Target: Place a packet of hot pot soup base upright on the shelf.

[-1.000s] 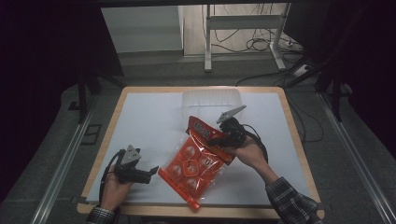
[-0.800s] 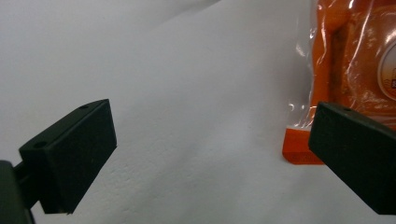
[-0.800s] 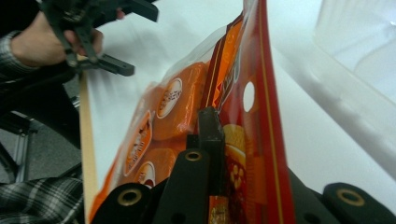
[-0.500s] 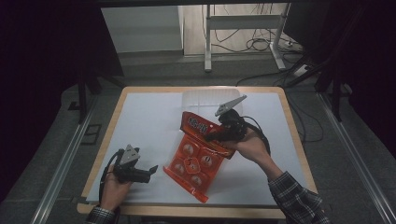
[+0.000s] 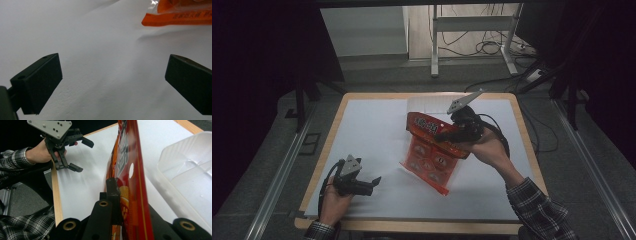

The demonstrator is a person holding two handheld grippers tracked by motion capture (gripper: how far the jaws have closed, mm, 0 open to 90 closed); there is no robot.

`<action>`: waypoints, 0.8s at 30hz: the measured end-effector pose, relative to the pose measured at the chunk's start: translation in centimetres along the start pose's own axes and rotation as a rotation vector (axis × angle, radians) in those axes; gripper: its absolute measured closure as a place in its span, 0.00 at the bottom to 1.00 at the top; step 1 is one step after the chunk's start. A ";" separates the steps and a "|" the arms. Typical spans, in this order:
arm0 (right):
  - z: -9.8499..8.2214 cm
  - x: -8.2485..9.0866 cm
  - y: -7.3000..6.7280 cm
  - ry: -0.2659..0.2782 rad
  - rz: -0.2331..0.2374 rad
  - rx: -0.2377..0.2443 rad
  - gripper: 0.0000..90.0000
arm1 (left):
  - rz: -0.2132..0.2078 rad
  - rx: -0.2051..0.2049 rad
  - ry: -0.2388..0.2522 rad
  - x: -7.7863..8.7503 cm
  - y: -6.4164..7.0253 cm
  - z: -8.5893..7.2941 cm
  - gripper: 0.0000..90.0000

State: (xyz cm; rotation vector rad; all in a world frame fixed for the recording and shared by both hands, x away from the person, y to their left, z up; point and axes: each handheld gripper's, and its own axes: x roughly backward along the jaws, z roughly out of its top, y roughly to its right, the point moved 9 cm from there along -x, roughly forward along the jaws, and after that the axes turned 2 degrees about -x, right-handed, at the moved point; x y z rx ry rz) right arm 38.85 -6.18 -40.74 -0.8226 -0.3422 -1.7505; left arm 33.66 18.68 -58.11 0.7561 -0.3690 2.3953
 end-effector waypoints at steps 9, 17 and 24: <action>0.8 1.2 0.6 0.012 -0.038 0.009 0.99 | -0.001 0.003 0.002 0.0 0.0 0.0 0.01; 1.2 2.5 1.8 0.023 -0.078 -0.003 0.99 | 0.002 0.003 0.003 0.0 -0.1 0.1 0.01; 1.7 3.8 2.8 0.044 -0.095 -0.020 0.99 | 0.003 -0.001 0.000 0.0 -0.1 0.0 0.01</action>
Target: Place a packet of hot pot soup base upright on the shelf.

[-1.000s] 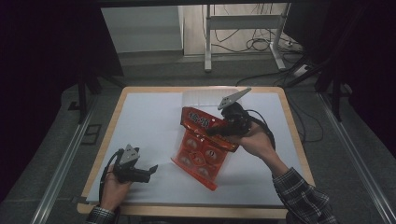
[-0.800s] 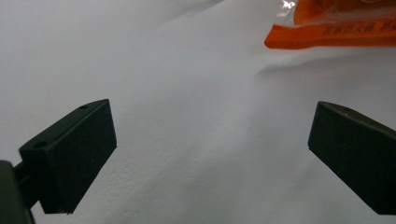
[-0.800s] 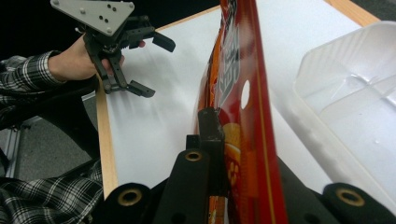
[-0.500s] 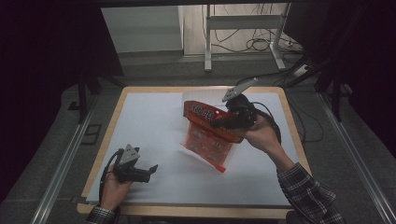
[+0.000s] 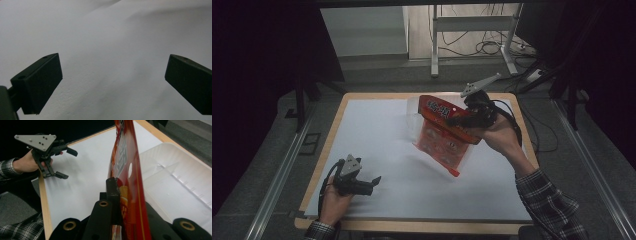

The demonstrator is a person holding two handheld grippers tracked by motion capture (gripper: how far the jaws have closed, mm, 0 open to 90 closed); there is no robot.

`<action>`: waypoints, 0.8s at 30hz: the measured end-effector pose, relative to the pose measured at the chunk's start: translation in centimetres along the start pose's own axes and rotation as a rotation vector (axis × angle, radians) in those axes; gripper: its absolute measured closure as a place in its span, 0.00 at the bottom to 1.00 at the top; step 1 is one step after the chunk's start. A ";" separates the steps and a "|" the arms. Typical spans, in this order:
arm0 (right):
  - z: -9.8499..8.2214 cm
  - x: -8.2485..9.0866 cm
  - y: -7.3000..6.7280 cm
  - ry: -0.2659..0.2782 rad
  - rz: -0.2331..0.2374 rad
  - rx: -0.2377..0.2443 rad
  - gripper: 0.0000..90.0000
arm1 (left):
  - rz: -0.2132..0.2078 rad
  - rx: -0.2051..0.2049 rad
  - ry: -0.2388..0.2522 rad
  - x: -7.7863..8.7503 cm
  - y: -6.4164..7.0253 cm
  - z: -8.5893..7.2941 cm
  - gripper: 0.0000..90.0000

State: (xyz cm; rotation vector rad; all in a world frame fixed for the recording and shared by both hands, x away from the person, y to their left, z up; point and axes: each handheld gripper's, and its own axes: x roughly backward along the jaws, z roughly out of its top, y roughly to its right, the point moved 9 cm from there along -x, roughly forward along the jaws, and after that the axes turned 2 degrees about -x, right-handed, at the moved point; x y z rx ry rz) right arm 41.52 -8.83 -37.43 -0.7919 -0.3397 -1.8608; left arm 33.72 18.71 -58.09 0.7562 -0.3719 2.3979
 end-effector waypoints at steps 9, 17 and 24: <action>0.8 1.3 1.8 0.023 -0.043 -0.017 0.99 | 0.007 -0.001 -0.007 0.0 -0.1 -0.1 0.02; 1.8 2.5 3.5 0.039 -0.071 -0.029 0.99 | 0.006 -0.001 -0.006 0.0 -0.1 0.0 0.02; 2.6 3.0 4.9 0.046 -0.097 -0.040 0.99 | 0.005 0.001 -0.005 0.0 -0.1 0.0 0.02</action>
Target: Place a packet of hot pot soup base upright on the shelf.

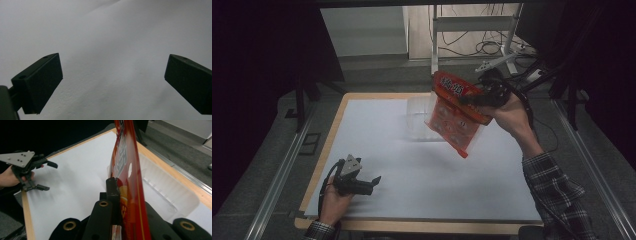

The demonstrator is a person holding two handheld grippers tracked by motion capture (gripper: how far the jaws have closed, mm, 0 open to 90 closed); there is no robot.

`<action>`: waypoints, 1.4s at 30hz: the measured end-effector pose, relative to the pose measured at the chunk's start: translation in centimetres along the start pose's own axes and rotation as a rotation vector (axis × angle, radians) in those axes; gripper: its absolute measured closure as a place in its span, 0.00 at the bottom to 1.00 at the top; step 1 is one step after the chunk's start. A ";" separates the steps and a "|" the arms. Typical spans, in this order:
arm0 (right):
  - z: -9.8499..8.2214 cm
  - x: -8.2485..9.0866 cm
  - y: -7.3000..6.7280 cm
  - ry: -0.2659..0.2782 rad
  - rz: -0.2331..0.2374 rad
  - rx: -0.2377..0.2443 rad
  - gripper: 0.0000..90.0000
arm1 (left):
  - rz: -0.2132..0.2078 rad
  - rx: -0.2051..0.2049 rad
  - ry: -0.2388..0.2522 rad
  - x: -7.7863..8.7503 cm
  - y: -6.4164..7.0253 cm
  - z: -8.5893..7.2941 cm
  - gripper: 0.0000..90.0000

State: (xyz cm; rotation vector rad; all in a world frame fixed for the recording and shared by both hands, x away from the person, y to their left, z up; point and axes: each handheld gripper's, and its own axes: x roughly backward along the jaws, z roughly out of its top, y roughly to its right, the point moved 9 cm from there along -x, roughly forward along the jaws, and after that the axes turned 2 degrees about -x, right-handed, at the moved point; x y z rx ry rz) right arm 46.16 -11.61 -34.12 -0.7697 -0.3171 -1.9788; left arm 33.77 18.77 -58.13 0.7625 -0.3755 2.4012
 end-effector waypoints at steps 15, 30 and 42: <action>1.8 -0.3 3.4 0.016 -0.056 -0.015 0.99 | -0.009 0.013 0.010 0.0 0.0 0.0 0.01; 4.2 -1.7 7.2 0.020 -0.097 0.024 0.99 | -0.012 0.015 0.009 0.0 0.0 0.0 0.01; 4.8 -4.0 9.1 0.000 -0.104 0.080 0.99 | -0.012 0.016 0.008 0.0 -0.1 0.0 0.01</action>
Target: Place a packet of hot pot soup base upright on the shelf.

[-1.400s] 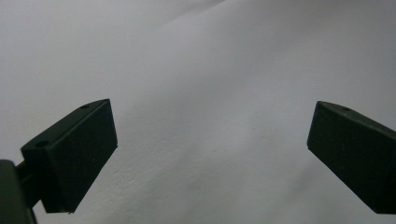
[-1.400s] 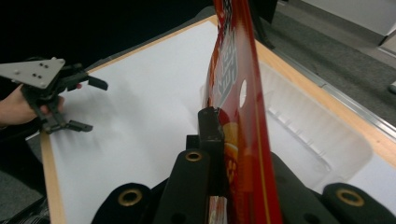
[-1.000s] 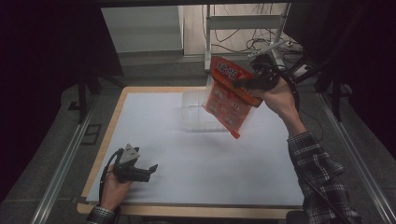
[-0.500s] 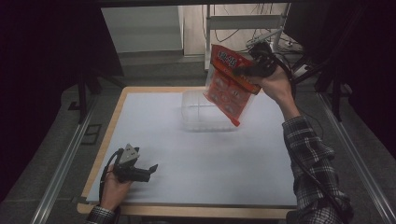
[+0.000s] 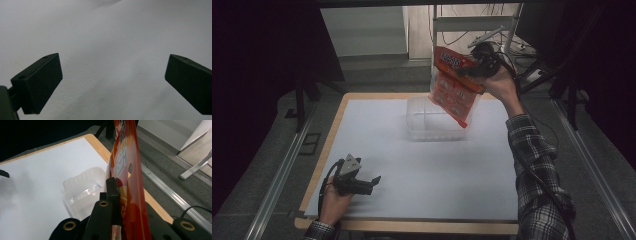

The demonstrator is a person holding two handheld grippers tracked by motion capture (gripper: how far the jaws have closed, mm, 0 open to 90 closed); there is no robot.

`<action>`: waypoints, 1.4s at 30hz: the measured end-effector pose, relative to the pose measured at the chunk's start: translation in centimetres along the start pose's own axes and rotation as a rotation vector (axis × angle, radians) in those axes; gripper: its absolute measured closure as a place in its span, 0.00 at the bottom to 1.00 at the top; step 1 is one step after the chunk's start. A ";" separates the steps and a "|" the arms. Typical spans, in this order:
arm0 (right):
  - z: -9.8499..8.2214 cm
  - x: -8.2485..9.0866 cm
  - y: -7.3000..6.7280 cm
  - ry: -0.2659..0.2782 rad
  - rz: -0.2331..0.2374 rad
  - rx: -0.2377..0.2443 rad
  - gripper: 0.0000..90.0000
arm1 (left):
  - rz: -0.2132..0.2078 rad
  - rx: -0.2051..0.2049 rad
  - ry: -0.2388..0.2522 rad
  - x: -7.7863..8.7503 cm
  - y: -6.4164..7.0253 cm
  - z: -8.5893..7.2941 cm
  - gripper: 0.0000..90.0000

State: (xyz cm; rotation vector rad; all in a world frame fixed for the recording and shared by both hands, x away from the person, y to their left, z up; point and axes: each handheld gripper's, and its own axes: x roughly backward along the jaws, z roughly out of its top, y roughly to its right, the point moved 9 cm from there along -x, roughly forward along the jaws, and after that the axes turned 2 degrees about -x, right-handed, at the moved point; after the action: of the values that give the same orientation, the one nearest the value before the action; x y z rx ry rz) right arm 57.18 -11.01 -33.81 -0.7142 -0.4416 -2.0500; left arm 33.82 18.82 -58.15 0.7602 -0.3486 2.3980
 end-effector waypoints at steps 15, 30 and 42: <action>-2.9 -5.5 1.3 -0.086 0.040 -0.070 0.99 | 0.001 -0.001 0.000 0.0 0.0 0.0 0.01; -4.1 -6.9 5.6 -0.081 -0.145 -0.160 0.94 | 0.002 -0.007 -0.006 -0.1 0.1 0.0 0.01; -3.7 -6.0 6.7 -0.015 -0.193 -0.181 0.56 | 0.007 -0.005 -0.004 0.0 0.0 0.0 0.01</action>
State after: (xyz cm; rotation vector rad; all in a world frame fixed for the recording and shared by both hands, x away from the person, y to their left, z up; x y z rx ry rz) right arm 64.25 -12.80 -40.27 -0.8220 -0.3476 -2.2885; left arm 33.78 18.83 -58.13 0.7632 -0.3598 2.4016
